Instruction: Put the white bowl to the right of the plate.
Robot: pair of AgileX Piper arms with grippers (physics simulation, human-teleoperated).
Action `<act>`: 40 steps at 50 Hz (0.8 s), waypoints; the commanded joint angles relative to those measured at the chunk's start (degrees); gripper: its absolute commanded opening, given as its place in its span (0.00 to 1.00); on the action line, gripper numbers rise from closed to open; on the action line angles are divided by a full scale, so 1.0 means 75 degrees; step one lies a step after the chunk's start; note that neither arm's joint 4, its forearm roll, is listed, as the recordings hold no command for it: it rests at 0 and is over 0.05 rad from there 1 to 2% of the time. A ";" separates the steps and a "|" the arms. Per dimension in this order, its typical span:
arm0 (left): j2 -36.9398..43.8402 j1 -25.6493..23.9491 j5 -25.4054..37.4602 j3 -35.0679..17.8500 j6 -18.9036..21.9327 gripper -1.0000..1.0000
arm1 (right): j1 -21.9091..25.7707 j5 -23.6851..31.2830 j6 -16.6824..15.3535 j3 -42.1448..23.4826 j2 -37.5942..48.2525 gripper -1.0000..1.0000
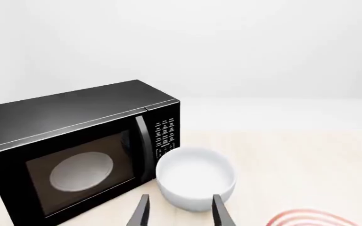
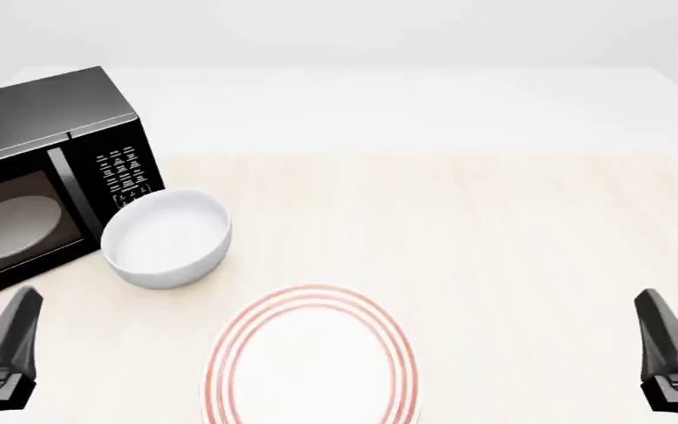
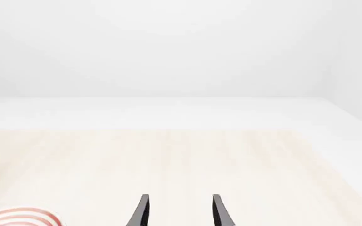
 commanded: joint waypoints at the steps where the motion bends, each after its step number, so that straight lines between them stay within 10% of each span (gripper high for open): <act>1: 0.0371 -0.0075 -0.0180 -0.0280 -0.0018 1.00 | 0.0000 -0.0011 -0.0001 -0.0025 0.0034 1.00; 4: 0.0622 -0.0139 -0.0358 -0.0535 0.0029 1.00 | 0.0000 -0.0014 -0.0001 -0.0025 0.0039 1.00; 6: 0.0580 -0.0580 -0.0375 -0.0750 0.1138 1.00 | -0.0001 -0.0019 -0.0001 -0.0023 0.0047 1.00; 10: 0.2571 -0.0777 -0.0679 -0.1607 0.0127 1.00 | -0.0002 -0.0026 -0.0001 -0.0021 0.0053 1.00; 21: 0.4371 -0.1215 -0.0191 -0.3141 0.0830 1.00 | -0.0002 -0.0046 -0.0001 -0.0016 0.0069 1.00; 32: 0.5295 -0.1214 0.0240 -0.4237 0.0285 1.00 | -0.0002 -0.0062 -0.0002 -0.0012 0.0085 1.00; 40: 0.6785 -0.1866 0.1885 -0.6300 0.0349 1.00 | -0.0004 -0.0065 -0.0002 -0.0010 0.0083 1.00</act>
